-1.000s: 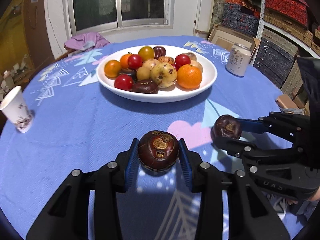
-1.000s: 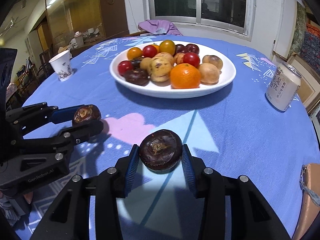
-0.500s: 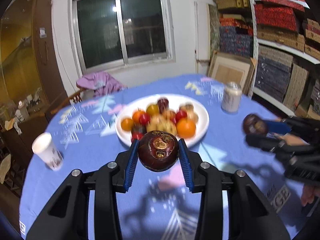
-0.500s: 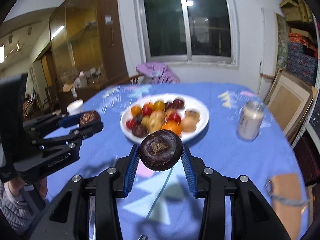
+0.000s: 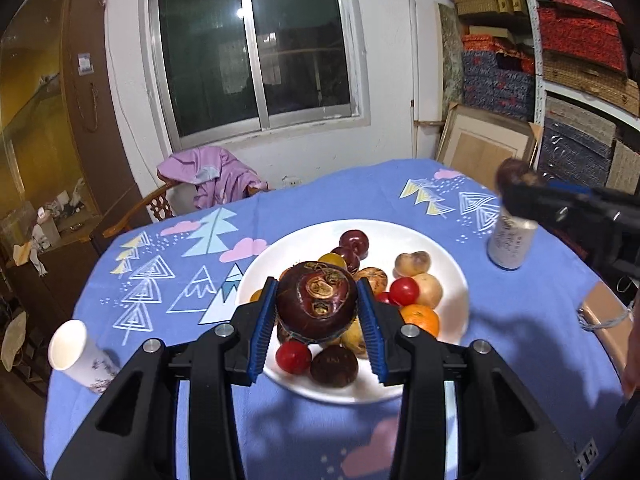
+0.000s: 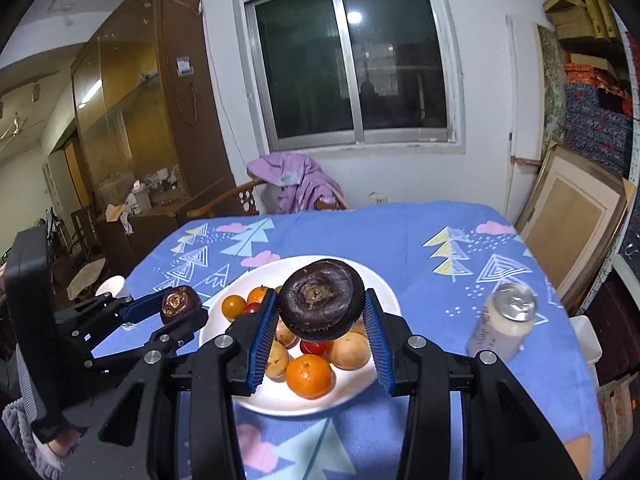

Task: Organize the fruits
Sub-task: 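Carry both brown fruits onto the plate and open both tools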

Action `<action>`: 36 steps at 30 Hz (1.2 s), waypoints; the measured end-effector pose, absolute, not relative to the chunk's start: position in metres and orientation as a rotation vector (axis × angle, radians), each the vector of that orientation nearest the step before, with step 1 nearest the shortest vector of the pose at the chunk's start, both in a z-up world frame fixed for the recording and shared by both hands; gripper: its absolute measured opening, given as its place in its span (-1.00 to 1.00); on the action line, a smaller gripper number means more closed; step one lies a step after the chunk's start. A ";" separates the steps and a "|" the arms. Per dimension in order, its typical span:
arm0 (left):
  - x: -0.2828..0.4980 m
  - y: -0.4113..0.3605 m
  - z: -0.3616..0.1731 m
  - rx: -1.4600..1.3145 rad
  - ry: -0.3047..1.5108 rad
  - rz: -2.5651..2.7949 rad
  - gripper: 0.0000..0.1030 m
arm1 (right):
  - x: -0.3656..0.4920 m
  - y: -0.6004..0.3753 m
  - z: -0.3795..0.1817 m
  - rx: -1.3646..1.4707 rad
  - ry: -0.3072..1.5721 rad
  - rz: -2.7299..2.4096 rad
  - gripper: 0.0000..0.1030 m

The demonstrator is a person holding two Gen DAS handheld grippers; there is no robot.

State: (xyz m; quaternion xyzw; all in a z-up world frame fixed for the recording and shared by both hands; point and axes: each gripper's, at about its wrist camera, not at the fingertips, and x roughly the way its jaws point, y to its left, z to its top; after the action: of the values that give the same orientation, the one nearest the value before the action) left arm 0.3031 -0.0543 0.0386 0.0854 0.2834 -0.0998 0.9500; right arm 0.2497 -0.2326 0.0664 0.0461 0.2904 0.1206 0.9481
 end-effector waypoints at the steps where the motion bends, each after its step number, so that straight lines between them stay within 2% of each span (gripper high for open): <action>1: 0.312 -0.055 0.034 0.168 0.586 -0.201 -0.25 | 0.258 -0.228 0.060 0.092 0.607 0.245 -0.15; 8: 0.359 -0.057 0.010 0.141 0.622 -0.190 -0.25 | 0.312 -0.208 0.015 0.091 0.706 0.247 -0.15; 18: 0.392 -0.064 -0.022 0.135 0.672 -0.194 -0.25 | 0.331 -0.206 -0.014 0.082 0.754 0.231 -0.15; 36: 0.404 -0.068 -0.040 0.145 0.693 -0.185 -0.24 | 0.340 -0.203 -0.029 0.033 0.778 0.198 -0.15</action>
State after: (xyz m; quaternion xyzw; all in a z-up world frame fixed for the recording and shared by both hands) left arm 0.4038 -0.0678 -0.0399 0.0707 0.3389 -0.0907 0.9338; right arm 0.3403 -0.2034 -0.0294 0.0159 0.3786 0.0961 0.9204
